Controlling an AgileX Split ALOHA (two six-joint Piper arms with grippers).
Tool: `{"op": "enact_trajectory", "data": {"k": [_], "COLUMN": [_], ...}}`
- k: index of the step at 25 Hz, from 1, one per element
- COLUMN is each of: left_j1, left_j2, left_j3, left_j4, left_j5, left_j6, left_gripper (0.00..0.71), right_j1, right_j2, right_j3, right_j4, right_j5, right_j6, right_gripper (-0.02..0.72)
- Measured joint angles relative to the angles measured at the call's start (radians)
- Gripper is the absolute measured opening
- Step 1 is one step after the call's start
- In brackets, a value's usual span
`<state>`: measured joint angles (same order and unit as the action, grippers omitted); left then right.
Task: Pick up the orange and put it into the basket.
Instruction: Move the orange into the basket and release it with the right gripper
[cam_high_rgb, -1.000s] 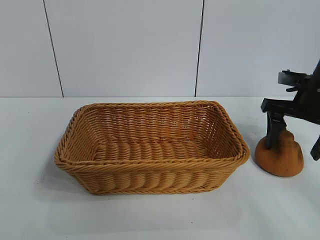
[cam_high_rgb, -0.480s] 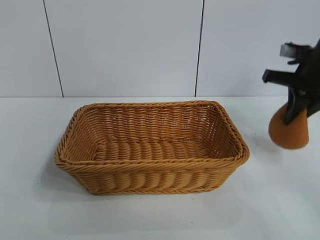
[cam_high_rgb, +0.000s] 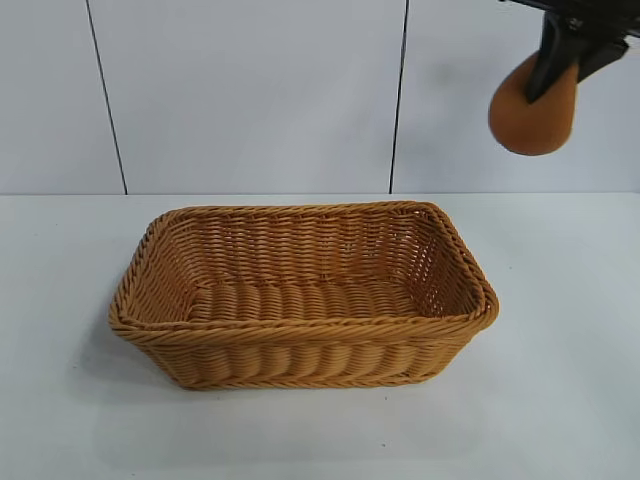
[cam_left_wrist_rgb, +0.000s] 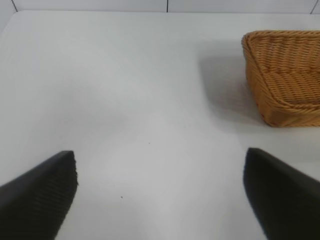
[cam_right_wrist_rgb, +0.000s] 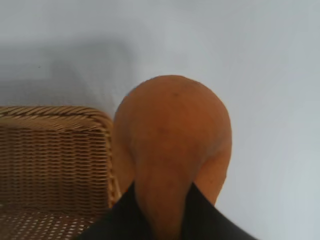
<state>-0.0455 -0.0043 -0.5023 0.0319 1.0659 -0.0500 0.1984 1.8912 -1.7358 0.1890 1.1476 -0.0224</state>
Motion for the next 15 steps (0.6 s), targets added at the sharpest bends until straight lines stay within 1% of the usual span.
{"op": "enact_trajectory", "data": {"k": [4,7,9,11,15], "left_j1": [0.0,0.0,0.0,0.0,0.0], "left_j2": [0.0,0.0,0.0,0.0,0.0], "left_j3": [0.0,0.0,0.0,0.0,0.0], "left_j4": [0.0,0.0,0.0,0.0,0.0], "left_j5": [0.0,0.0,0.0,0.0,0.0], "left_j6": [0.0,0.0,0.0,0.0,0.0], "left_gripper": [0.644,0.644,0.644,0.644,0.644], "right_j1": [0.148,0.257,0.311,0.349,0.396], "right_j2": [0.005,0.007,0.016,0.038,0.12], "right_j3": [0.0,0.0,0.0,-0.001,-0.002], "right_j4": [0.002,0.0,-0.002,-0.007,-0.018], "right_j5": [-0.013,-0.054,-0.076,-0.087,-0.103], "right_j6": [0.022,0.044,0.062,0.077,0.081], "right_gripper": [0.033,0.033,0.033,0.033,0.033]}}
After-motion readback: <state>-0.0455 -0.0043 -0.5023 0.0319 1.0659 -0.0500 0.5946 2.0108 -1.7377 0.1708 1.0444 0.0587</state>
